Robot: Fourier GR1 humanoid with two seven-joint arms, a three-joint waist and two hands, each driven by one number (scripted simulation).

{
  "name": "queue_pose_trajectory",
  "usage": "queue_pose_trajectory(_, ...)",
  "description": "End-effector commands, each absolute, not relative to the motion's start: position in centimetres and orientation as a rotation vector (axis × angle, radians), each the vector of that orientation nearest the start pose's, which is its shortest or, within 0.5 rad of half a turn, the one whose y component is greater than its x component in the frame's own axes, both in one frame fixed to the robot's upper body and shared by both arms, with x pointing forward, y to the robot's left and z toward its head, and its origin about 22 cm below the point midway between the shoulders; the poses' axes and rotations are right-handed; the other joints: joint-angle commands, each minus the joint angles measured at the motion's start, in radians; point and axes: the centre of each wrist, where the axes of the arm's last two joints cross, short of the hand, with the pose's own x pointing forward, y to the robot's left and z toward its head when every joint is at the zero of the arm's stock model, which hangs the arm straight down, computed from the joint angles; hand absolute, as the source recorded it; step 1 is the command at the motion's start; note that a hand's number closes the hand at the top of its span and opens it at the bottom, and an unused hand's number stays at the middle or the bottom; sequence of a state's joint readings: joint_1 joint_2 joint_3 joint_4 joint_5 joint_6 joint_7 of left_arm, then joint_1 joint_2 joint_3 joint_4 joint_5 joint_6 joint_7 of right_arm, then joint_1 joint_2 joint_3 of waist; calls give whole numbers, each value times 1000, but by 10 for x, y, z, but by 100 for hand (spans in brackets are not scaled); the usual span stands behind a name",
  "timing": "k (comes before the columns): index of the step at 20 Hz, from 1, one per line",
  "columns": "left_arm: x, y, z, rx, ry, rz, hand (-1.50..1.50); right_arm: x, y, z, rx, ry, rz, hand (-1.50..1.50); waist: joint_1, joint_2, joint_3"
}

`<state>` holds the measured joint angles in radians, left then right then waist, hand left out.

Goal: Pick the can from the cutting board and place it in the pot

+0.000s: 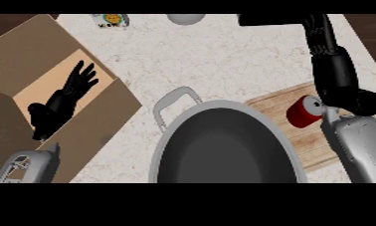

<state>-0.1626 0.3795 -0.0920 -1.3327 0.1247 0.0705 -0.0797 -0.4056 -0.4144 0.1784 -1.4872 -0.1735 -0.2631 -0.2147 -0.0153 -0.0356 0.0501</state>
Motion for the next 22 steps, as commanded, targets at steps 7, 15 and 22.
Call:
queue_pose_trajectory(7,261,351,8,495,-1324,-136,0,308,-348,77,-862,-1652,507,150,-3,51,-79)
queue_pose_trajectory(15,263,343,12,536,-1164,-83,0,275,-269,30,-1085,-1747,65,-150,-5,28,-53)
queue_pose_trajectory(22,264,359,33,547,-1144,-78,0,253,-287,59,-1164,-1410,325,-150,-11,21,-59)
